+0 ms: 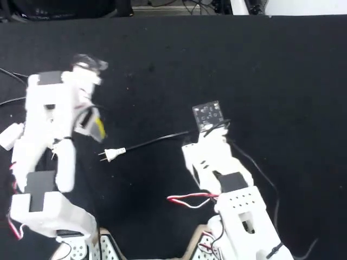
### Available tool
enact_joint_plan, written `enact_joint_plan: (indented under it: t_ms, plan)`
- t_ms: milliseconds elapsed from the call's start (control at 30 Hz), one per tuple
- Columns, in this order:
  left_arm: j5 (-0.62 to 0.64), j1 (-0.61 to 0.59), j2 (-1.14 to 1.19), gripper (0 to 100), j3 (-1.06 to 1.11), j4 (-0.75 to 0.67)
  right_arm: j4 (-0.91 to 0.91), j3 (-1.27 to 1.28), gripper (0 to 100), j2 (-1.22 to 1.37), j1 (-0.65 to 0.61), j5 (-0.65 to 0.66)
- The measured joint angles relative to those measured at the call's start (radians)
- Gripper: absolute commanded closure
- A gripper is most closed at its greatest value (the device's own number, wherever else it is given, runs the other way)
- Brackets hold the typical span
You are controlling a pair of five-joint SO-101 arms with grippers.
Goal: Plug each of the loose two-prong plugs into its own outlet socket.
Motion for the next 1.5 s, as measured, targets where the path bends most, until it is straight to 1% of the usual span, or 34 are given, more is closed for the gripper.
enact_joint_plan:
  t_ms: [100, 233, 400, 667, 733, 833, 933, 1033, 1100, 1267, 1367, 1433, 1500]
  plan:
    - [0.0, 0.084, 0.0, 75, 0.092, -0.031, 0.0, 0.0, 87.7, 0.0, 0.012, 0.0]
    - [0.0, 0.144, 0.0, 75, 0.222, -0.15, 0.0, 0.0, 87.7, 0.0, 0.017, 0.0]
    - [-0.002, 0.15, -0.002, 75, 0.371, -0.391, 0.0, 0.0, 87.7, 0.0, 0.017, 0.0]
    - [-0.005, 0.158, -0.002, 76, 0.446, -0.496, 0.0, 0.0, 87.7, 0.0, 0.017, 0.0]
    - [-0.006, 0.153, -0.011, 81, 0.47, -0.529, 0.0, 0.0, 87.7, 0.0, 0.017, 0.0]
    - [-0.006, 0.129, -0.028, 97, 0.509, -0.577, 0.0, 0.0, 87.7, 0.0, 0.017, 0.0]
    - [-0.005, 0.11, -0.041, 94, 0.519, -0.582, 0.0, 0.0, 87.7, 0.0, 0.017, 0.0]
    - [-0.003, 0.054, -0.044, 97, 0.519, -0.594, 0.0, 0.0, 87.7, 0.0, 0.017, 0.0]
    - [-0.003, 0.0, -0.057, 97, 0.517, -0.586, 0.0, 0.0, 87.7, 0.0, 0.017, 0.0]
    - [-0.003, -0.12, -0.092, 97, 0.437, -0.47, 0.0, 0.0, 87.7, 0.0, 0.017, 0.0]
    - [-0.003, -0.12, -0.107, 97, 0.39, -0.404, 0.0, 0.0, 87.7, 0.0, 0.023, 0.0]
    - [-0.003, -0.075, -0.11, 97, 0.374, -0.374, 0.0, 0.0, 87.7, 0.0, 0.061, 0.0]
    - [-0.003, 0.002, -0.117, 97, 0.37, -0.359, 0.0, -0.003, 87.7, 0.0, 0.133, -0.02]
